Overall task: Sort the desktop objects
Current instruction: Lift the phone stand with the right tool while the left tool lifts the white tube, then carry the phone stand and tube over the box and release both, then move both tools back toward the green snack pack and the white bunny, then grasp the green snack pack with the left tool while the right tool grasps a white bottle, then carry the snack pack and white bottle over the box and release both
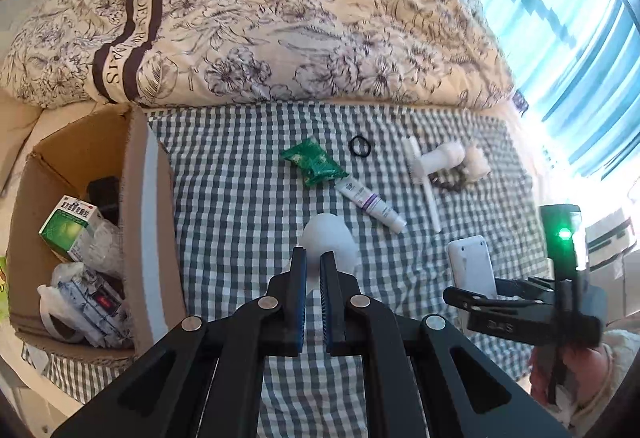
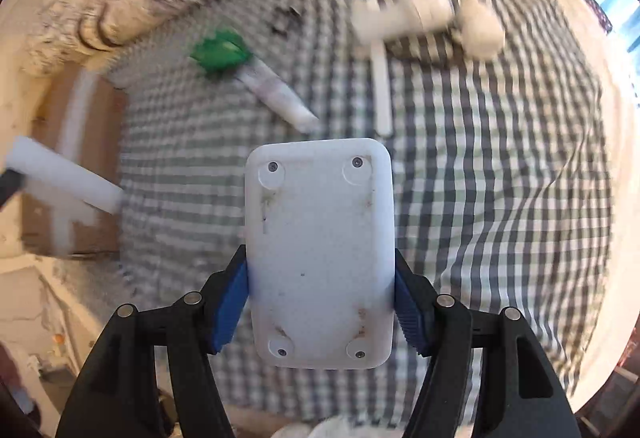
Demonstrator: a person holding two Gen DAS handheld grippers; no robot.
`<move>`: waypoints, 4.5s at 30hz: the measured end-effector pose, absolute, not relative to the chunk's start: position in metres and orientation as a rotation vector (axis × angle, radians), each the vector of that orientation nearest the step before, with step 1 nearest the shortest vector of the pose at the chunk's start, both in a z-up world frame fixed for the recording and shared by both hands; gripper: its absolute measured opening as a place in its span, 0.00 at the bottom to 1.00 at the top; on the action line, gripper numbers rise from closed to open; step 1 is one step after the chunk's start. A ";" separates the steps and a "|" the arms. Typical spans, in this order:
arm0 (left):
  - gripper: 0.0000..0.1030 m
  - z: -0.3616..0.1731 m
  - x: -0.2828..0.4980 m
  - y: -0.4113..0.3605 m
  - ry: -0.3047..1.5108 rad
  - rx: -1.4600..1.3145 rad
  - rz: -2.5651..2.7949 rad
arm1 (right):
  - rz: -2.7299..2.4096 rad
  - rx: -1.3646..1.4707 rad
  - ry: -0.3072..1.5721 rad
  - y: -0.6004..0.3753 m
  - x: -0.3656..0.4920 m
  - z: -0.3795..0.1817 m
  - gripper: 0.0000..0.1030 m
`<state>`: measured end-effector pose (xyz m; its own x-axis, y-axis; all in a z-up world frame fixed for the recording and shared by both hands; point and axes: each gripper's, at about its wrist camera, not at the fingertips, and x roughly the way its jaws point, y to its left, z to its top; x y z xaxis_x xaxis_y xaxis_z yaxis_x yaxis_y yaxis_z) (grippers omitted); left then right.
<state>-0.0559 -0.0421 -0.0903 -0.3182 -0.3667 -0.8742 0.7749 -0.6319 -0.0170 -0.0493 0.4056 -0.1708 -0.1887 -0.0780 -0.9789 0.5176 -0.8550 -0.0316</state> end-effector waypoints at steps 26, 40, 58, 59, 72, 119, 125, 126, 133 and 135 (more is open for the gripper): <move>0.71 -0.032 0.127 -0.196 0.597 1.157 -1.834 | -1.814 1.468 0.420 0.120 0.116 -0.171 0.66; 0.84 -0.032 0.092 -0.217 0.664 1.166 -1.870 | -1.997 1.444 0.412 0.158 0.080 -0.139 0.70; 0.90 -0.117 -0.113 -0.141 0.805 1.100 -1.734 | -2.304 1.541 0.284 0.382 -0.106 -0.078 0.70; 0.90 -0.126 -0.122 -0.141 0.815 1.095 -1.723 | -2.299 1.548 0.296 0.388 -0.117 -0.080 0.70; 0.90 -0.233 -0.171 -0.177 0.910 1.117 -1.499 | -2.286 1.658 0.143 0.396 -0.235 -0.148 0.70; 0.25 -0.157 -0.168 -0.162 0.739 1.085 -1.732 | -2.300 1.570 0.277 0.376 -0.211 -0.094 0.42; 0.25 -0.108 -0.135 -0.133 0.742 1.024 -1.743 | -2.214 1.497 0.338 0.347 -0.160 -0.070 0.42; 0.25 -0.098 -0.127 -0.128 0.757 1.007 -1.751 | -2.193 1.482 0.352 0.343 -0.148 -0.066 0.42; 0.25 -0.030 -0.051 -0.108 0.670 0.954 -1.780 | -2.016 1.360 0.448 0.289 -0.054 -0.064 0.42; 0.25 -0.020 -0.020 -0.113 0.699 0.917 -1.773 | -1.967 1.361 0.449 0.270 -0.022 -0.072 0.42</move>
<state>-0.0205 -0.1131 -0.0202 -0.2321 -0.5000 -0.8344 0.9349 -0.3515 -0.0494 -0.0220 0.2697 -0.0718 -0.2093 -0.3442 -0.9153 0.7075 -0.6995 0.1013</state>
